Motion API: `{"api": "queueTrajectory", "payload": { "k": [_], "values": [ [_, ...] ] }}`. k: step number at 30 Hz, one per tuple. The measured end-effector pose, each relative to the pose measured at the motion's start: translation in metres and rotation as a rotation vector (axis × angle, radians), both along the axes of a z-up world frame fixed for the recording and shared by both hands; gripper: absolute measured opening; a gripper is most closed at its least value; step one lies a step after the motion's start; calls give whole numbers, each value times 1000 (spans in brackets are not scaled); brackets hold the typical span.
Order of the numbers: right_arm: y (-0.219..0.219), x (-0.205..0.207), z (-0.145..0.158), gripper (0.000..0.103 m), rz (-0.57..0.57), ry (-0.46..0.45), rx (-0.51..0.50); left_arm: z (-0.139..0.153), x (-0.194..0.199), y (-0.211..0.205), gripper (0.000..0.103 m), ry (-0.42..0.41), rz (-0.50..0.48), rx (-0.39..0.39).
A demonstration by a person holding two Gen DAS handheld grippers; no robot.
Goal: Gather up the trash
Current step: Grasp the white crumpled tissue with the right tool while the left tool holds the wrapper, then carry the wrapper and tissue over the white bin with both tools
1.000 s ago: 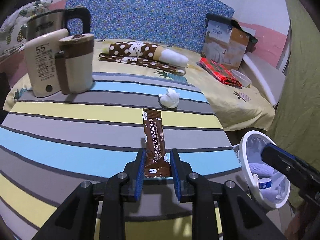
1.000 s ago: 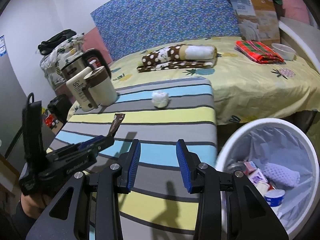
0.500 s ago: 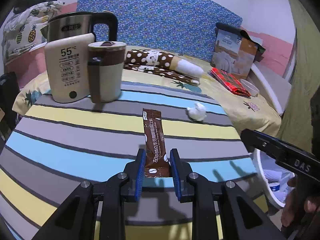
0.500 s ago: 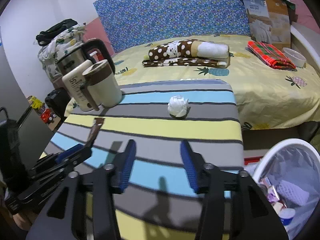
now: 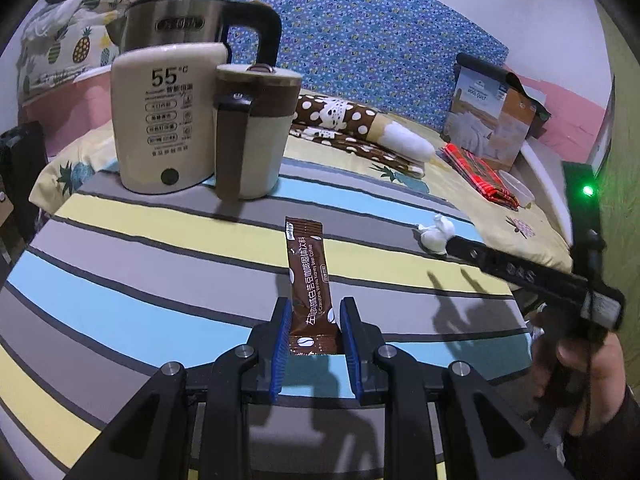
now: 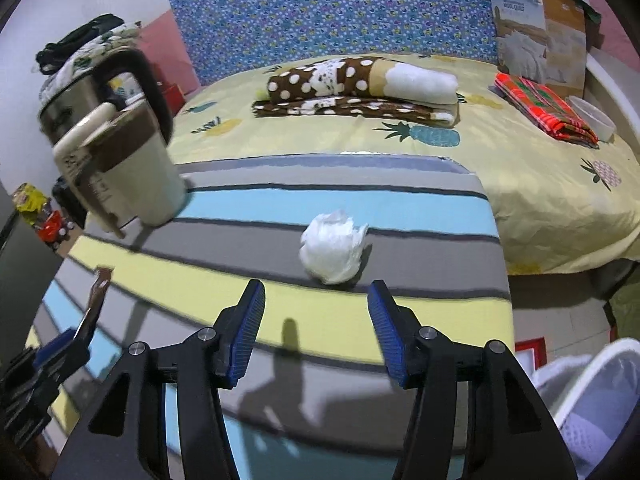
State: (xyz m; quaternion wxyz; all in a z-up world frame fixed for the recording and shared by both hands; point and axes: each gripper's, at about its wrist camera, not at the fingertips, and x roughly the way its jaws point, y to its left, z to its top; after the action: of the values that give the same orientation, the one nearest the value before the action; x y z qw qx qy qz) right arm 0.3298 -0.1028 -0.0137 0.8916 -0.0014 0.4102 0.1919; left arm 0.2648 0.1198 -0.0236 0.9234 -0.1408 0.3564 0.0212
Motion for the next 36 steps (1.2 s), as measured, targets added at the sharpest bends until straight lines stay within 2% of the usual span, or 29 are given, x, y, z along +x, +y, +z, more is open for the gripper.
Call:
{"api": "queueTrajectory", "payload": {
  "k": [8, 10, 13, 25, 36],
  "values": [
    [8, 25, -13, 54, -10, 21, 5, -12, 8, 1, 25, 22, -4, -12],
    [9, 25, -13, 36, -5, 28, 8, -14, 9, 1, 25, 26, -3, -10],
    [9, 18, -9, 32, 4, 19, 9, -16, 11, 0, 25, 31, -3, -7],
    [-10, -47, 7, 32, 51, 19, 101, -9, 1, -8, 25, 16, -11, 33],
    [-22, -112, 20, 32, 99, -4, 132, 4, -50, -36, 25, 14, -46, 35]
  ]
}}
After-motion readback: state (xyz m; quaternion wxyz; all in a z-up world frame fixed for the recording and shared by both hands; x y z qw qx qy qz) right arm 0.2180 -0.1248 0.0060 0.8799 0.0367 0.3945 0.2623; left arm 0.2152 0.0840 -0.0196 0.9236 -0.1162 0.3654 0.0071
